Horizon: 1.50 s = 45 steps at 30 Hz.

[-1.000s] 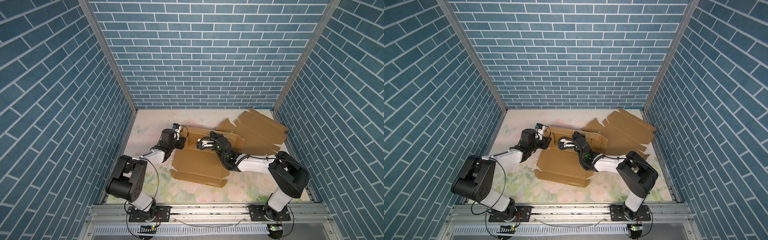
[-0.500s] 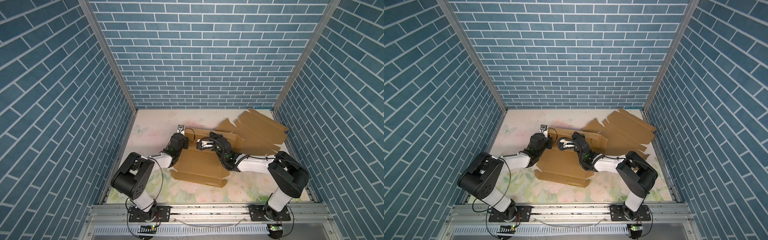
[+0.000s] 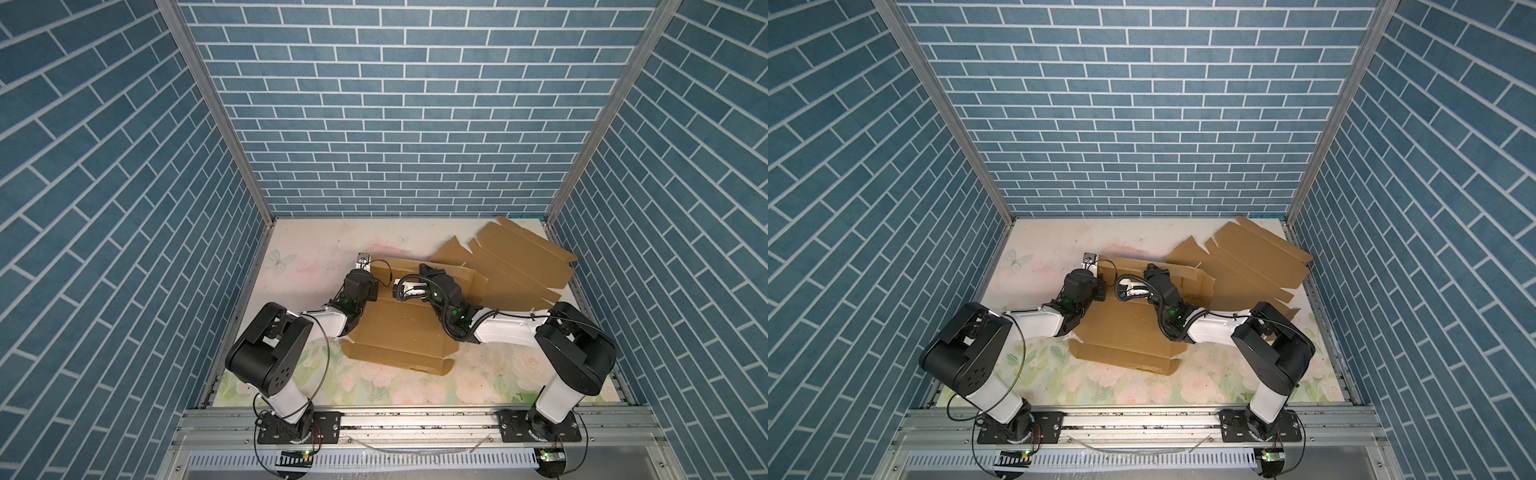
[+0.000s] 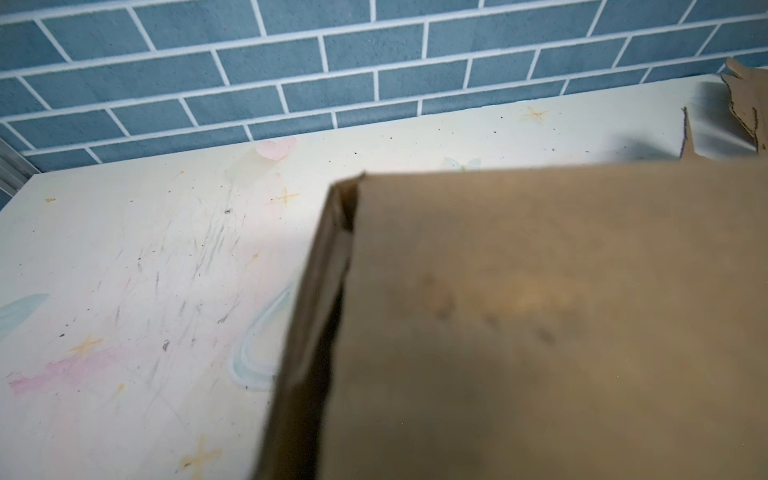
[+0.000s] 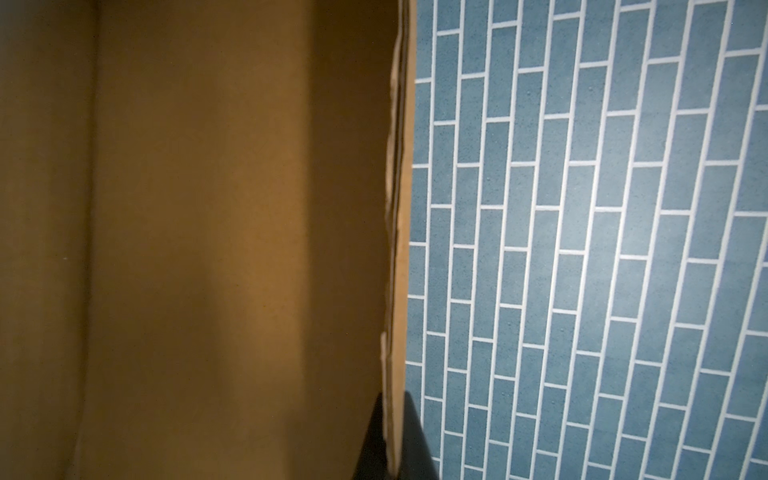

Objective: Fold the paper box

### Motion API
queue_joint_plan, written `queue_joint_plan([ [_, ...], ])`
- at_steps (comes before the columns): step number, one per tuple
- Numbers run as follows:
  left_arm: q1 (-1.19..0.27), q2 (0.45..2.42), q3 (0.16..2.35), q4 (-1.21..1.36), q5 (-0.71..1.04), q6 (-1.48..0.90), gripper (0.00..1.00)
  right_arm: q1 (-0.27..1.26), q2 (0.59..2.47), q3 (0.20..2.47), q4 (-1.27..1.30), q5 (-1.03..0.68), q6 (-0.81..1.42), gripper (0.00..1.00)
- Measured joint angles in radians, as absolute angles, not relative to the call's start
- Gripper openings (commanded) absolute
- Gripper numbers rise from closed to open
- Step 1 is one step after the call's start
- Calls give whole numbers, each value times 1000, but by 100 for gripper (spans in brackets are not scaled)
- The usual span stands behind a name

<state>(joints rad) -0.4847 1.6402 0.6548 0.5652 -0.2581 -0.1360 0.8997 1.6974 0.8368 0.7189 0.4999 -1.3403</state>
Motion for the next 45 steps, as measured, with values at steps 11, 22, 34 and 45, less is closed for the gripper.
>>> queue_joint_plan([
  [11, -464, 1674, 641, 607, -215, -125, 6, 897, 1697, 837, 717, 498, -1340, 0],
  [22, -464, 1671, 591, 691, -216, -105, 0, 896, 1654, 857, 522, 445, -1184, 51],
  [34, -478, 1600, 547, 645, -300, -120, 0, 835, 1323, 921, 33, 167, -540, 68],
  [45, -533, 1515, 487, 627, -400, -120, 0, 621, 1242, 1219, -419, 194, 366, 52],
])
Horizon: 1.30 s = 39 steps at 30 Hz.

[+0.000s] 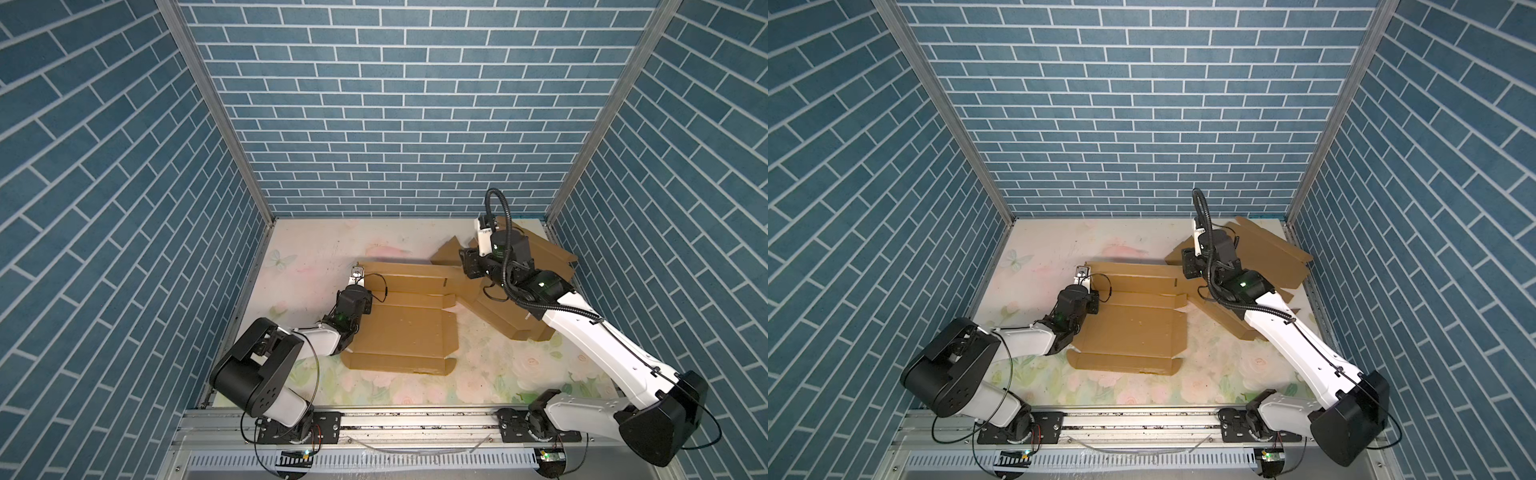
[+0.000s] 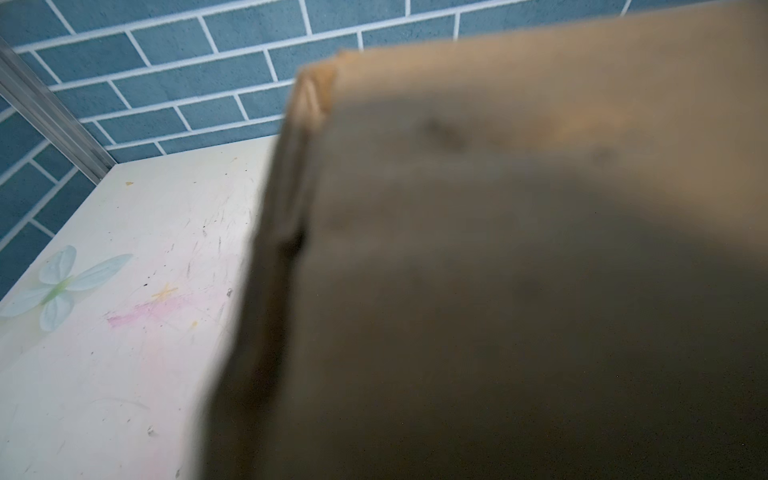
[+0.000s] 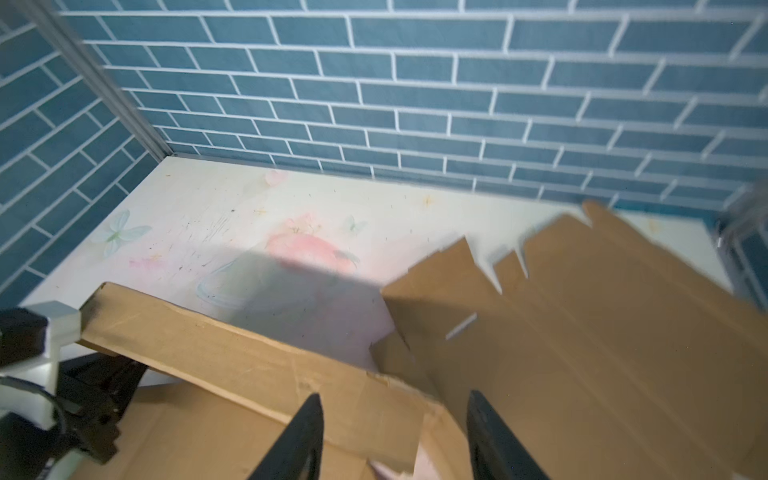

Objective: Fold the paper box

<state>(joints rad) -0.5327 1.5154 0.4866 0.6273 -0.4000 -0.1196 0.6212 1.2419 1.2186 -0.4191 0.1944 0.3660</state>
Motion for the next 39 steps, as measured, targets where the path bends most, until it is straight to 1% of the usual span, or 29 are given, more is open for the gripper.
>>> queue_joint_plan([
  [2, -537, 1507, 483, 623, -411, -120, 0, 622, 1255, 1249, -485, 176, 480, 53],
  [3, -540, 1503, 483, 620, -415, -120, 0, 622, 1267, 1258, -512, 163, 536, 55],
  [7, -551, 1496, 479, 617, -434, -120, 0, 624, 1346, 1286, -588, 111, 674, 59],
  [15, -559, 1488, 452, 622, -446, -124, 0, 624, 1522, 1354, -636, 43, 756, 60],
  [21, -562, 1488, 445, 630, -448, -124, 0, 625, 1581, 1361, -622, -15, 772, 60],
  [24, -562, 1488, 444, 634, -448, -124, 0, 625, 1602, 1361, -599, -59, 787, 57],
  [26, -562, 1489, 444, 635, -449, -124, 0, 625, 1612, 1361, -581, -86, 793, 52],
  [31, -562, 1501, 444, 642, -457, -128, 0, 623, 1616, 1359, -539, -124, 817, 32],
  [33, -562, 1502, 440, 641, -464, -132, 0, 618, 1616, 1358, -528, -132, 824, 30],
  [35, -562, 1502, 438, 641, -468, -137, 0, 614, 1616, 1356, -514, -142, 830, 32],
  [39, -562, 1502, 437, 641, -472, -139, 0, 601, 1615, 1343, -492, -175, 828, 43],
])
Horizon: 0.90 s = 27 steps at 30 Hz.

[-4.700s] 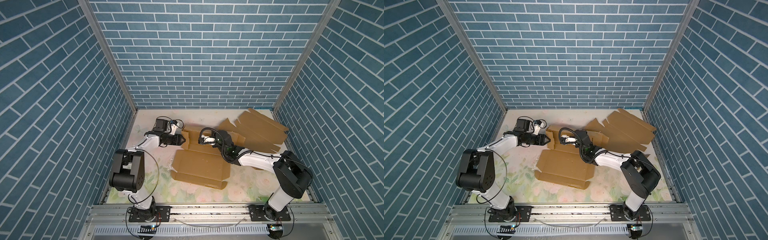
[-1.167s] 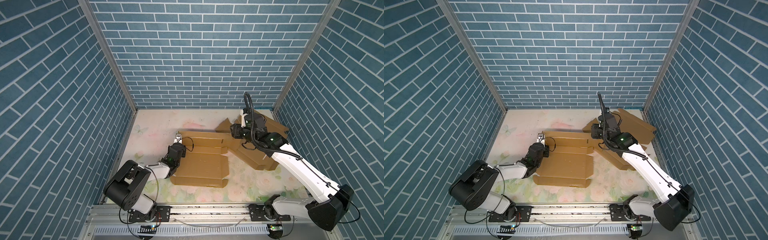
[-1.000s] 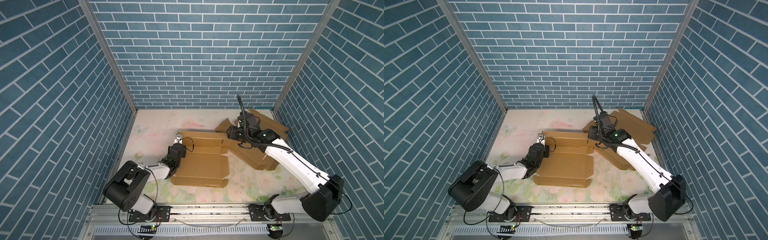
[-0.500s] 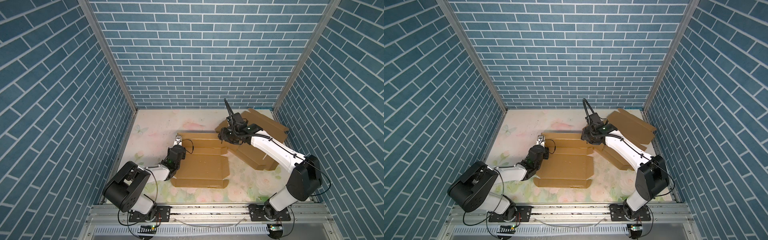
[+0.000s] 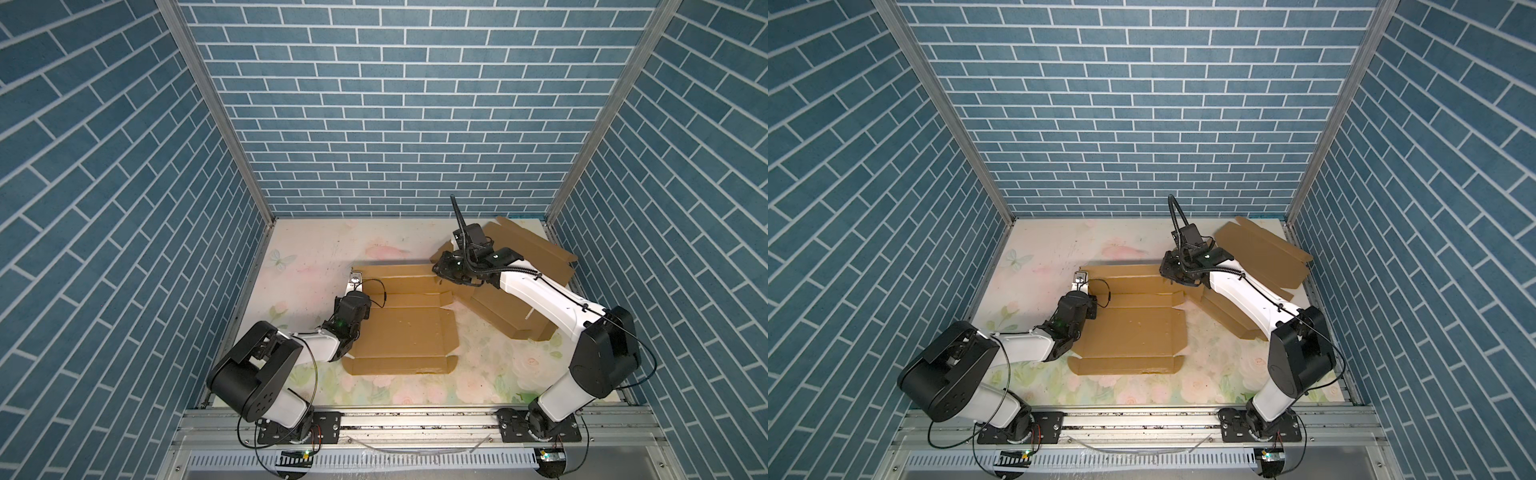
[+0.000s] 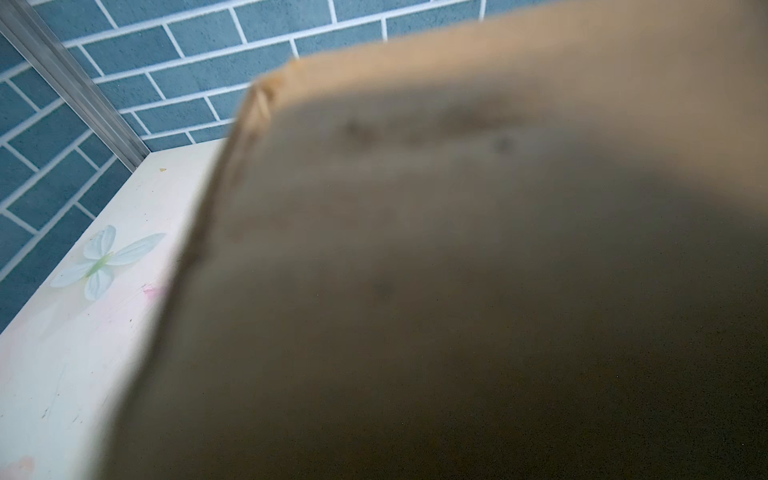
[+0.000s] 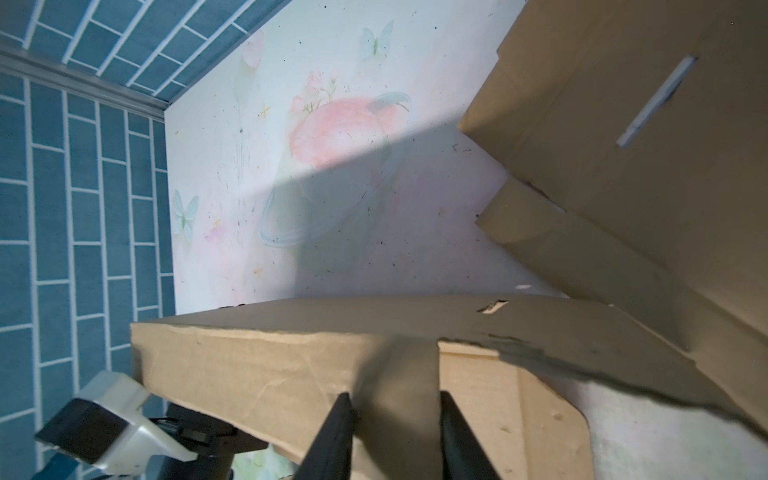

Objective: Fold the paper box

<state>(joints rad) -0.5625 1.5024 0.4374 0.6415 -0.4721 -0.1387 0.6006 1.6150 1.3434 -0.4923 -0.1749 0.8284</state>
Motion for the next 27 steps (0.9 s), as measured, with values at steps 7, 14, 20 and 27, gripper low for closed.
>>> queue_joint_plan([
  [7, -564, 1502, 438, 627, -471, -140, 0, 501, 1517, 1296, -480, -260, 774, 48],
  [14, -563, 1502, 467, 570, -471, -147, 0, 384, 1352, 1268, -504, -227, 623, 39],
  [20, -563, 1502, 535, 482, -471, -152, 0, 403, 1267, 1070, -443, -160, 594, 25],
  [27, -563, 1502, 540, 453, -470, -154, 0, 374, 1216, 900, -412, -50, 570, 21],
])
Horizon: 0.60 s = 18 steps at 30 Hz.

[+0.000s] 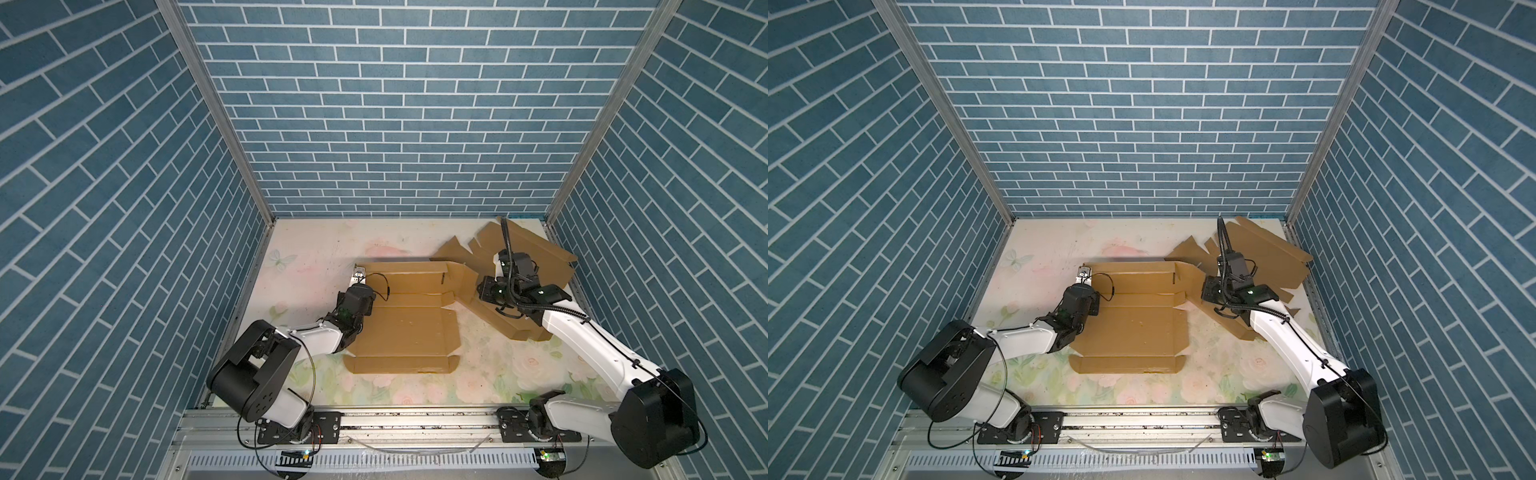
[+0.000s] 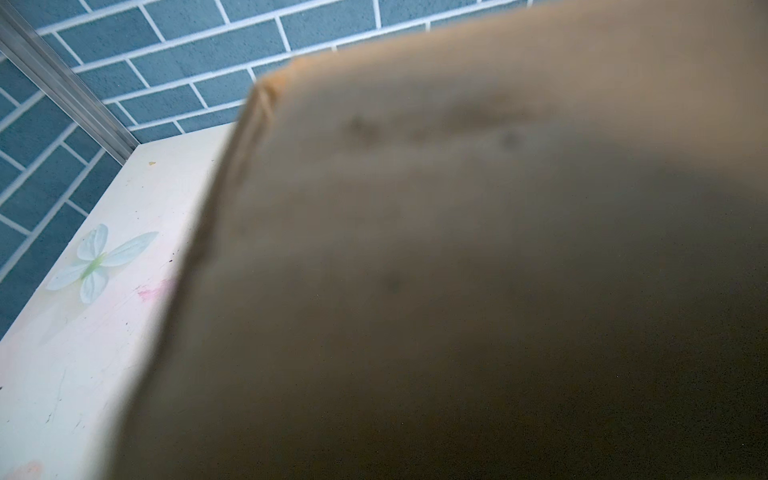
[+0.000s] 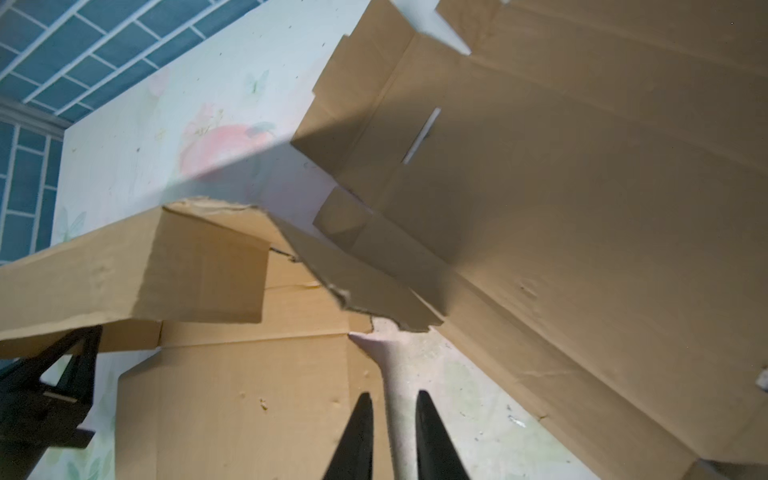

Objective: Fold the paper box

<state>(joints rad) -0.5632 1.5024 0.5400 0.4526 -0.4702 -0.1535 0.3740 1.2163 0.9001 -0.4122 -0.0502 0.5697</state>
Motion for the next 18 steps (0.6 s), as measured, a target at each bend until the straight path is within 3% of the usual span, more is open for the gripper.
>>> queue_joint_plan([
  [5, -563, 1505, 540, 451, -469, -154, 0, 286, 1222, 901, -345, -12, 480, 21],
  [9, -562, 1523, 557, 440, -465, -154, 0, 261, 1348, 905, -257, -8, 384, 25],
  [18, -558, 1551, 624, 376, -448, -155, 0, 261, 1603, 958, -118, -170, 231, 27],
])
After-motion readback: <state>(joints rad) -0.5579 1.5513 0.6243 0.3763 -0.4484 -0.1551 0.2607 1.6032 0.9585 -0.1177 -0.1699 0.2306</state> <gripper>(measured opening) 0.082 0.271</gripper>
